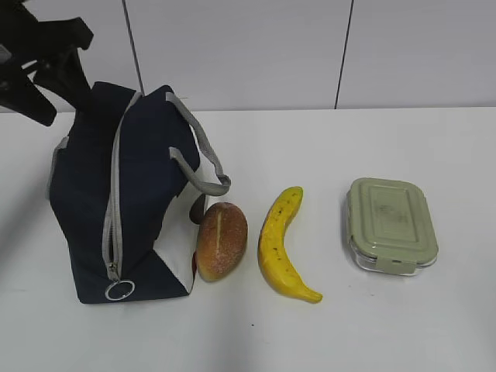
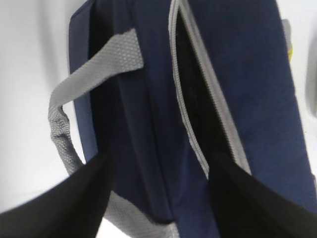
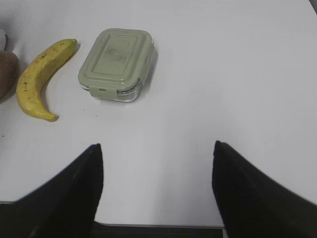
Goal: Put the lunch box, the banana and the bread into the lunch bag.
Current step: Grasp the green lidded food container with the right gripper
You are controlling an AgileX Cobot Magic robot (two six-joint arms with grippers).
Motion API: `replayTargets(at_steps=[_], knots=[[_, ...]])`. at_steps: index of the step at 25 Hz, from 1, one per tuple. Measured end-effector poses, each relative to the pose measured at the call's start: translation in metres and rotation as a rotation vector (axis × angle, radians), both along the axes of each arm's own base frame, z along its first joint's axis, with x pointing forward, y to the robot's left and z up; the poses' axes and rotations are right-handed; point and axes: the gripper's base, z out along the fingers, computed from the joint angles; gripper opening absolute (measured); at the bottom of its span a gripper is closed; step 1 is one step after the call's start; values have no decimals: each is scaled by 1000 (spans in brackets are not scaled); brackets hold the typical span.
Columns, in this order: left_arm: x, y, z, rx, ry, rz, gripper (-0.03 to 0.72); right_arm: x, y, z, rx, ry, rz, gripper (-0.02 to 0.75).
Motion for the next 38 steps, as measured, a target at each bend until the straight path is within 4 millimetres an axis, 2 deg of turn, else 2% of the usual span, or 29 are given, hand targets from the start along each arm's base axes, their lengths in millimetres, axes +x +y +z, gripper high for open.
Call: replayTargets(at_steps=[6, 10, 12, 17, 19, 38], knots=[[13, -2, -21, 10, 44, 4, 439, 0, 0, 0, 0, 0, 0, 509], [19, -3, -27, 11, 46, 8, 414, 0, 0, 0, 0, 0, 0, 509], [20, -3, -27, 9, 32, 13, 364, 0, 0, 0, 0, 0, 0, 509], [23, -3, -26, 5, 5, 20, 69, 0, 0, 0, 0, 0, 0, 509], [23, -3, -26, 4, -1, 21, 11, 0, 0, 0, 0, 0, 0, 509], [24, -6, -25, -39, -10, 31, -1, 0, 0, 0, 0, 0, 0, 509]])
